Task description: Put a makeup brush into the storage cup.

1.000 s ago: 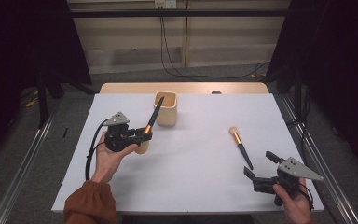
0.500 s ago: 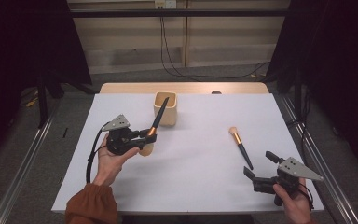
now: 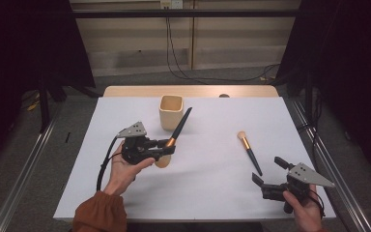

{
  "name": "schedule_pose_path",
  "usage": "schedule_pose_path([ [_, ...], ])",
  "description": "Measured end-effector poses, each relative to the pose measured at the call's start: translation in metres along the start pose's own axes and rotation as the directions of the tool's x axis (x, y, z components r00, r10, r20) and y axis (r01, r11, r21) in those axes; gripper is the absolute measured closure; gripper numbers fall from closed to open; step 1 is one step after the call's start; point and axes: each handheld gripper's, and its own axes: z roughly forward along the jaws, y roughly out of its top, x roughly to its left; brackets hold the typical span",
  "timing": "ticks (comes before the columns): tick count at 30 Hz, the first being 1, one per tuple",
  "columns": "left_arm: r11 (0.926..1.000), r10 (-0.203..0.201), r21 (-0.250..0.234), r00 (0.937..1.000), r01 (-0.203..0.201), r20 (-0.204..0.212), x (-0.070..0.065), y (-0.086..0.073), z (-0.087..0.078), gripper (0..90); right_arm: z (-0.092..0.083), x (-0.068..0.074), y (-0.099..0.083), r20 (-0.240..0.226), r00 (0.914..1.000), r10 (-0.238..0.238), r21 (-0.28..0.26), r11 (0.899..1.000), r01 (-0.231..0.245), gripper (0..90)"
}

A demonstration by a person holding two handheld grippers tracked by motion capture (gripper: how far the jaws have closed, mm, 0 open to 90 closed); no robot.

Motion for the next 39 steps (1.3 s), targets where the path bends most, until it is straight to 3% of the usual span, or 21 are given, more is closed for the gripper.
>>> schedule_pose_path([
  [4,0.9999,-0.005,0.011,0.9995,0.005,0.032,-0.005,0.003,0.007,66.0,0.0,0.0,0.0,-0.005,1.0,0.002,-0.001,1.0,-0.002,0.2],
  [12,0.9978,0.029,0.057,0.9959,-0.034,0.086,-0.015,0.009,0.019,66.0,0.001,0.0,0.001,-0.019,0.9998,-0.002,-0.009,1.0,0.002,0.8],
  [20,0.9918,0.041,0.115,0.992,-0.055,0.12,-0.021,0.017,0.028,66.0,0.003,0.005,0.008,-0.083,0.9964,-0.014,-0.022,1.0,0.013,0.9],
  [22,0.9908,0.028,0.127,0.9907,-0.045,0.133,-0.022,0.018,0.029,66.0,0.004,0.007,0.012,-0.092,0.9955,-0.021,-0.03,0.999,0.018,0.9],
  [29,0.9781,0.045,0.195,0.9898,-0.072,0.135,-0.026,0.023,0.028,66.0,0.01,0.012,0.021,-0.157,0.9865,-0.045,-0.017,0.999,0.043,0.3],
  [34,0.9623,0.051,0.258,0.9895,-0.085,0.135,-0.026,0.025,0.028,66.0,0.018,0.015,0.026,-0.206,0.978,-0.033,0.004,0.999,0.034,0.4],
  [36,0.9539,0.085,0.275,0.9865,-0.121,0.14,-0.027,0.026,0.027,66.0,0.02,0.016,0.027,-0.228,0.9734,-0.021,0.012,1.0,0.024,0.4],
  [39,0.9444,0.092,0.3,0.9843,-0.135,0.15,-0.029,0.029,0.027,66.0,0.024,0.018,0.031,-0.246,0.9692,-0.016,0.016,1.0,0.021,0.4],
])
